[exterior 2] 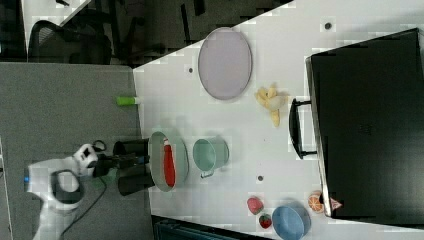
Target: Pick Ketchup from the table and place it in strainer.
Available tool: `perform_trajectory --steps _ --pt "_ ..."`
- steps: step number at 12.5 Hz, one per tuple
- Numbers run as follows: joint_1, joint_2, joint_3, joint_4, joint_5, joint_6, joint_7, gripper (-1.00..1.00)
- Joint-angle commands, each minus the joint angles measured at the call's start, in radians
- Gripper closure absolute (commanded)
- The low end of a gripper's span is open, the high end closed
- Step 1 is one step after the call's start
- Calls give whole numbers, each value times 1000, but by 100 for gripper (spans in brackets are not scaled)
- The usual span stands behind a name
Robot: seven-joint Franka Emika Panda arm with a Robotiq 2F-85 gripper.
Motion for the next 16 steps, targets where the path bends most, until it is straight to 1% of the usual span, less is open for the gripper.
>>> perform_trajectory --steps 1,3,5,8,11,13,16 --pt "-106 -88 -48 71 59 -181 51 -100" --pt "-151 -156 -120 102 102 -271 48 -100" --pt "-180 -212 -218 114 108 -312 36 -100" --pt "-191 -272 -381 117 108 -318 26 -100" --pt "-192 -302 -500 121 108 -370 26 -100" --pt "-192 -303 -544 135 107 -411 26 -100" --pt "-192 -294 -549 185 107 -431 26 -100"
